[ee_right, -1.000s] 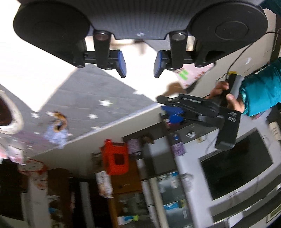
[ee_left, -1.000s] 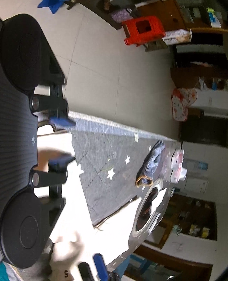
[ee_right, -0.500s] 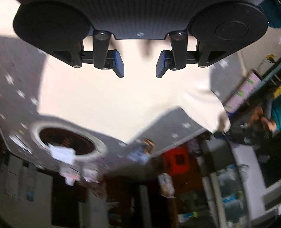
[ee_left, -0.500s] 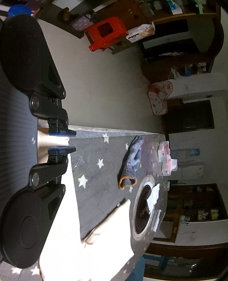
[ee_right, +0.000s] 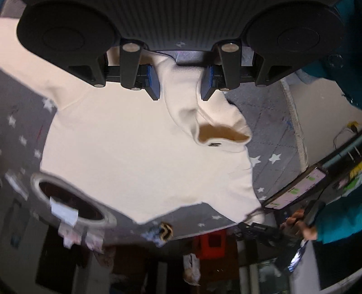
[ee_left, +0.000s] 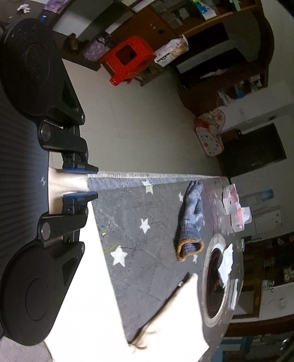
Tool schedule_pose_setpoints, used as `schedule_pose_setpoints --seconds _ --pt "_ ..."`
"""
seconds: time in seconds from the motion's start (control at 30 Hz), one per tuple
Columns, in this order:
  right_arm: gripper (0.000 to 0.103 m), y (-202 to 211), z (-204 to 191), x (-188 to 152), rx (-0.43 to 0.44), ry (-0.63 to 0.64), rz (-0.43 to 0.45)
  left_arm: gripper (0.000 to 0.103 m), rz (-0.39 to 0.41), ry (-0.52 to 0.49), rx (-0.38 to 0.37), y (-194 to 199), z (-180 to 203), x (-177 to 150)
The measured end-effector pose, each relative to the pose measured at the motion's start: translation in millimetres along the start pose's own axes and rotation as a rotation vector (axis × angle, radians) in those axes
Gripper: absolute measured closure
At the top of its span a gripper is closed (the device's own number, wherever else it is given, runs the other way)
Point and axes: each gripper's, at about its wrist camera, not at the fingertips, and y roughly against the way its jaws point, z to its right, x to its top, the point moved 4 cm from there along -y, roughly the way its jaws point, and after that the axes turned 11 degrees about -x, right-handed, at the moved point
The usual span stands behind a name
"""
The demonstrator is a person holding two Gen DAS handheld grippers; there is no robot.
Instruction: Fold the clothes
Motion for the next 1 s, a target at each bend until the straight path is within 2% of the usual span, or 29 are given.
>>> schedule_pose_setpoints --seconds 0.1,0.2,0.4,0.53,0.7,0.9,1.0 --pt "0.063 13 5 10 0.007 -0.054 0.072 0.082 0.048 0.018 -0.009 18 8 12" --pt "0.064 15 9 22 0.005 -0.098 0.126 0.082 0.113 0.021 -0.086 40 34 27" --pt "0.067 -13 3 23 -0.015 -0.103 0.103 0.082 0.155 -0.005 -0.294 58 115 41" --pt "0.068 -11 -13 8 0.022 -0.071 0.078 0.082 0.169 -0.026 -0.443 58 171 40" --pt "0.068 3 -3 -11 0.030 -0.144 0.084 0.082 0.134 -0.044 -0.574 42 228 34" --pt "0.068 25 43 -31 -0.022 -0.321 0.108 0.082 0.073 -0.108 -0.647 38 265 12" --pt "0.068 23 67 -41 -0.074 -0.387 0.105 0.082 0.074 -0.145 -0.640 42 269 3"
